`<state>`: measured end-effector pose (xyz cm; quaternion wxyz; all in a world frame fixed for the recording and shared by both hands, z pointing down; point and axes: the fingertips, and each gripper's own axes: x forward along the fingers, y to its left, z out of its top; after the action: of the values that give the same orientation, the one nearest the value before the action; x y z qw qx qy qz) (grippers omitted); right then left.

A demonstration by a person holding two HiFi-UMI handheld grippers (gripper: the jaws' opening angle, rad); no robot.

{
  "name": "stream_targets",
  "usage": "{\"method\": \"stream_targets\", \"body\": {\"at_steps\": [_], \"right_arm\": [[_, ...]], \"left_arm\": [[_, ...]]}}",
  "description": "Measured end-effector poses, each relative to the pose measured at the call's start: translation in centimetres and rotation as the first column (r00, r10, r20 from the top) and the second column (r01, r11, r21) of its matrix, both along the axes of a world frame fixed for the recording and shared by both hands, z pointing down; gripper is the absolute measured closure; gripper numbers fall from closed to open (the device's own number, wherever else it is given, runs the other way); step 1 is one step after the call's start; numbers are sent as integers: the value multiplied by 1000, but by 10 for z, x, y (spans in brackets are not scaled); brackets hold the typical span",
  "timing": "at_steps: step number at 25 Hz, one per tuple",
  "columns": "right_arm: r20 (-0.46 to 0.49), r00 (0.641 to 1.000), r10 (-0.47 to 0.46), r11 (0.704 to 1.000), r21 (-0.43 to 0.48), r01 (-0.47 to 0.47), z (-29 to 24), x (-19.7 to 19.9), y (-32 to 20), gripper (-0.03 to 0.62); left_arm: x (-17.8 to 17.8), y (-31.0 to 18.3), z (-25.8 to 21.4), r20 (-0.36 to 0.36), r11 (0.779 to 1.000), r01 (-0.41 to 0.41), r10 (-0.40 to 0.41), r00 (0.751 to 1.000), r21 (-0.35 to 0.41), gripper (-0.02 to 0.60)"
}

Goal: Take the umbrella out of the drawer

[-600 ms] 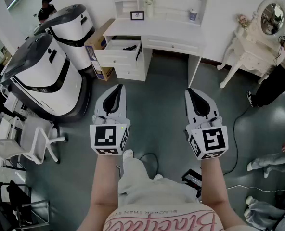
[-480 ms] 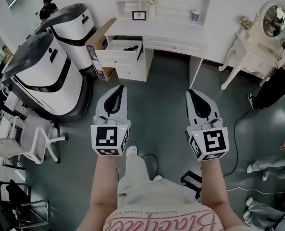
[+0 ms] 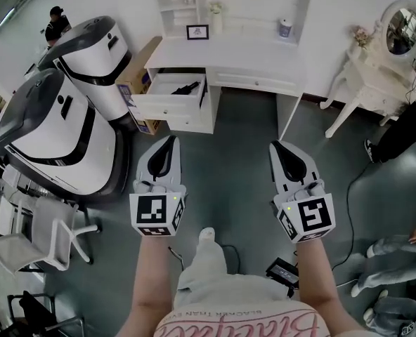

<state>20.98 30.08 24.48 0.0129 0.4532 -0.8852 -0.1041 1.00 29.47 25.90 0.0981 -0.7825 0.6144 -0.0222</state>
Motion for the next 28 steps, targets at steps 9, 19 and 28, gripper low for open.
{"method": "stream_targets", "body": {"at_steps": [9, 19, 28], "right_arm": [[-11, 997, 71, 997, -29, -72, 11, -73, -128, 586], [-32, 995, 93, 995, -19, -93, 3, -112, -189, 586], [-30, 998, 62, 997, -44, -63, 14, -140, -247, 586]], "left_arm": [[-78, -136, 7, -1, 998, -43, 43, 999, -35, 572], [-128, -197, 0, -19, 999, -27, 27, 999, -23, 572], [-159, -238, 19, -23, 998, 3, -4, 1000, -64, 572]]}}
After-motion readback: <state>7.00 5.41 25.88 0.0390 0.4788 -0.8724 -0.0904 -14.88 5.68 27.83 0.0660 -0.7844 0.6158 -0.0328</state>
